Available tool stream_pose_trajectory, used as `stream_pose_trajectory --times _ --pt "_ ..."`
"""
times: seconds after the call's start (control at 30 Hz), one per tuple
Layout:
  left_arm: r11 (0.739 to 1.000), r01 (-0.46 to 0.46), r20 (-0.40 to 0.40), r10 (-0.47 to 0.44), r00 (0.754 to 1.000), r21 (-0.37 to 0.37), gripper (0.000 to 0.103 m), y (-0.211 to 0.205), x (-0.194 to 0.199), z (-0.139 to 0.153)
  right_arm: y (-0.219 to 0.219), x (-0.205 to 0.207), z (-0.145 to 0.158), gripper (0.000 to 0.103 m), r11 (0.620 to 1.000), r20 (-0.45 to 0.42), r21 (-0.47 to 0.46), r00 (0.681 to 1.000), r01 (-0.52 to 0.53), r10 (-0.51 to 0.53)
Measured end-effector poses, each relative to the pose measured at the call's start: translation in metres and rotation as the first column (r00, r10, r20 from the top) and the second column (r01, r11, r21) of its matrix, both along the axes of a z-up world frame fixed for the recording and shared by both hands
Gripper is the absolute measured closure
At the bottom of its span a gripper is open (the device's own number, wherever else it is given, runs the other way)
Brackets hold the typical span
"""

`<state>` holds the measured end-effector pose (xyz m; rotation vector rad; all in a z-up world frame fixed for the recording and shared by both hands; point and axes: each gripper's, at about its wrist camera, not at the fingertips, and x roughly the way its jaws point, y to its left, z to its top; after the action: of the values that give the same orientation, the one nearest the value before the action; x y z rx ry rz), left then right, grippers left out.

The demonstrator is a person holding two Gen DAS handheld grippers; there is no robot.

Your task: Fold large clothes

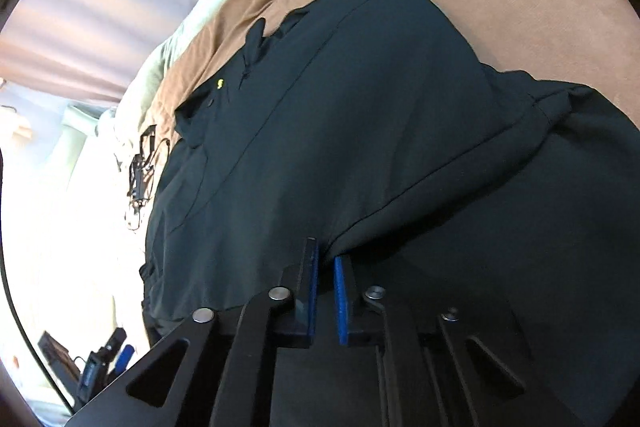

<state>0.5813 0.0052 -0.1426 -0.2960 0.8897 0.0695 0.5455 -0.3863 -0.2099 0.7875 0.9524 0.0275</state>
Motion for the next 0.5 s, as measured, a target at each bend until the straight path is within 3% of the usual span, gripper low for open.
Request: stream_pose_trajectory --times 0.13,0.3,0.37,0.4,0.43,0.5 --pt "1.000 -0.006 0.008 0.007 1.000 -0.016 0.016 0.002 -0.001 0.003 0.011 0.011 0.001 0.098 0.999 0.019 0.001 0.999 -0.033 0.033" --pt "0.999 -0.016 0.013 0.016 1.000 -0.040 0.016 0.004 -0.014 0.011 0.011 0.011 -0.005 0.094 1.000 -0.029 0.022 1.000 -0.005 0.005" --pt "0.998 -0.027 0.016 0.028 0.999 -0.054 0.016 0.006 -0.021 0.017 0.011 0.002 0.001 0.083 1.000 -0.028 0.027 1.000 -0.008 0.009" --pt "0.997 -0.032 0.021 0.033 0.999 -0.072 0.016 0.007 -0.024 0.021 0.011 -0.005 0.005 0.061 1.000 -0.019 0.030 1.000 -0.009 0.010" --pt "0.995 -0.032 0.027 0.035 0.999 -0.097 0.016 0.008 -0.031 0.025 0.009 -0.014 0.011 0.049 1.000 -0.009 0.024 1.000 -0.006 0.006" --pt "0.994 -0.013 0.037 0.018 0.999 -0.112 0.016 0.005 -0.045 0.032 0.006 -0.027 0.023 0.047 1.000 0.003 0.003 1.000 -0.007 0.007"
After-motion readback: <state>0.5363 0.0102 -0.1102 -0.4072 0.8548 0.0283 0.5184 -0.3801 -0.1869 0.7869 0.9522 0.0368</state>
